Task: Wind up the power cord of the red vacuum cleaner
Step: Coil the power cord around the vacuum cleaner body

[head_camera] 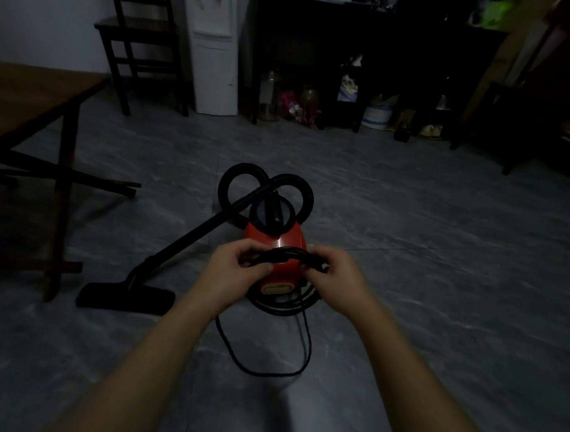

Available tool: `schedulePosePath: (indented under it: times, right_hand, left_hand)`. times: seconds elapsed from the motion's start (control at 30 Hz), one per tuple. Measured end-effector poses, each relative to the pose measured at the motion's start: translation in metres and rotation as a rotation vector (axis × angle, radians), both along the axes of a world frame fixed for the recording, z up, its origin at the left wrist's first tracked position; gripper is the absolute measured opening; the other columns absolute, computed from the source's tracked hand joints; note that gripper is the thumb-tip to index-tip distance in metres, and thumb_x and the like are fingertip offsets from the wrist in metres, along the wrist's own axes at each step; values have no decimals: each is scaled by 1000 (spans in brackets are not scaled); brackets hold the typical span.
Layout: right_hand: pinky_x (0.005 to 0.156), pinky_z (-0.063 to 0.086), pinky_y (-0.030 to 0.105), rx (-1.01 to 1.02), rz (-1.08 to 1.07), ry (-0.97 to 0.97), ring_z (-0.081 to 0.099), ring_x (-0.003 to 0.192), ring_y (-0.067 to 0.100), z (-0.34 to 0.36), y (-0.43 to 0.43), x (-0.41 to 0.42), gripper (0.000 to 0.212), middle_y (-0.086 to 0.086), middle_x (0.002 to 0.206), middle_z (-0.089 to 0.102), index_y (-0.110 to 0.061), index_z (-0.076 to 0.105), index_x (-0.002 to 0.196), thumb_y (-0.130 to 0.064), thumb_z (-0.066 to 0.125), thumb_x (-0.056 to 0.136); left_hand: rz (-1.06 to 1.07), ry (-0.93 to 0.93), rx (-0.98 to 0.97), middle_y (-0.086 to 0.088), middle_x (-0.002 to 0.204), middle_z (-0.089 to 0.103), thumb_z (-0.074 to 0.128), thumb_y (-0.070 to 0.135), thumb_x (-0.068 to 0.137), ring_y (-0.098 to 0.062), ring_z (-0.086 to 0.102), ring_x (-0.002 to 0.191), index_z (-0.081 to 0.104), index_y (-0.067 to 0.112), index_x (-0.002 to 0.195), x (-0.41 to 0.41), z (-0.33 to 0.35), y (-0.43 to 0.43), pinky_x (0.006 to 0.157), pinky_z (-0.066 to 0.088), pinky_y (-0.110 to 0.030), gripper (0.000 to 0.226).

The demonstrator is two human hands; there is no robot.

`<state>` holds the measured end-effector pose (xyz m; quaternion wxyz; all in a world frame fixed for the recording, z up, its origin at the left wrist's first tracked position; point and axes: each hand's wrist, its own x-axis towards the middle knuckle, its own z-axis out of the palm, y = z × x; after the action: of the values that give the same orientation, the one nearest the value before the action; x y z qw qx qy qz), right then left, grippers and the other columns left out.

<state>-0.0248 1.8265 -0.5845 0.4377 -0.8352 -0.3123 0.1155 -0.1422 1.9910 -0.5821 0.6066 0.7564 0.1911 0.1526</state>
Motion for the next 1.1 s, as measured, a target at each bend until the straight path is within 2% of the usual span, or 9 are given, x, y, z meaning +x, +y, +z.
schedulePosePath:
  times: [0.07, 0.2, 0.37, 0.5, 0.63, 0.77, 0.83, 0.97, 1.1]
  right_hand:
    - [56, 47, 23, 88, -7, 92, 57, 56, -3, 5, -3, 0, 16, 3, 81, 70, -20, 71, 83, -6, 65, 89]
    - [54, 44, 16, 249, -57, 242, 55, 54, -1, 15, -6, 0, 15, -6, 67, 61, -14, 69, 84, -1, 64, 91]
    - [52, 42, 14, 301, -105, 308, 55, 57, 2, 17, -3, 1, 5, -7, 67, 62, -12, 71, 91, -11, 65, 93]
    - [55, 46, 14, 287, -99, 242, 59, 60, -1, 16, -2, 2, 7, -4, 74, 65, -10, 73, 95, -13, 68, 92]
    - [72, 57, 37, 288, -46, 255, 67, 75, 14, 14, 0, 2, 12, -4, 83, 70, -26, 71, 90, -14, 71, 89]
    - [64, 51, 14, 352, -18, 254, 67, 75, -4, 13, 1, -2, 14, -11, 89, 71, -27, 71, 100, -18, 72, 89]
    - [60, 47, 9, 378, -16, 261, 66, 73, -7, 13, 2, -2, 13, -9, 90, 72, -22, 72, 104, -22, 69, 91]
    - [67, 51, 14, 345, -8, 222, 67, 76, -4, 12, 3, -3, 13, -9, 90, 73, -19, 73, 102, -23, 61, 97]
    - [80, 59, 31, 332, -13, 151, 71, 87, 12, 11, 5, 0, 13, -3, 94, 75, -17, 75, 100, -20, 64, 96]
  left_hand:
    - [-7, 32, 89, -4, 92, 74, 74, 7, 83, -15, 71, 88, 72, 16, 90, -1, -5, 1, 75, 55, -23, 12]
    - [-41, 49, 73, -3, 94, 76, 73, 9, 84, -13, 72, 89, 74, 14, 99, -1, -7, -3, 80, 58, -26, 16]
    - [-2, -30, -512, -8, 73, 71, 73, 12, 81, -19, 68, 67, 75, 8, 89, 3, 13, -8, 61, 55, -23, 9]
    - [-37, -147, -698, -4, 68, 63, 70, 22, 78, -15, 55, 58, 70, 10, 75, 4, 20, -5, 59, 52, -22, 13]
    - [43, -178, -679, -2, 71, 65, 66, 15, 88, -11, 53, 56, 73, 12, 80, 5, 16, -2, 58, 52, -24, 11]
    - [85, -147, -653, -1, 76, 67, 66, 10, 89, -10, 56, 58, 70, 5, 102, 6, 10, 3, 59, 51, -25, 15]
    - [79, -135, -662, -1, 74, 66, 67, 10, 88, -10, 55, 57, 68, 3, 108, 5, 9, 4, 59, 51, -26, 22]
    - [68, -100, -643, 0, 73, 67, 68, 10, 87, -11, 53, 57, 69, 3, 109, 6, 8, 5, 62, 51, -27, 23]
    - [34, -40, -490, -1, 83, 74, 70, 13, 87, -11, 58, 60, 75, 11, 107, 5, 7, 3, 62, 50, -23, 21]
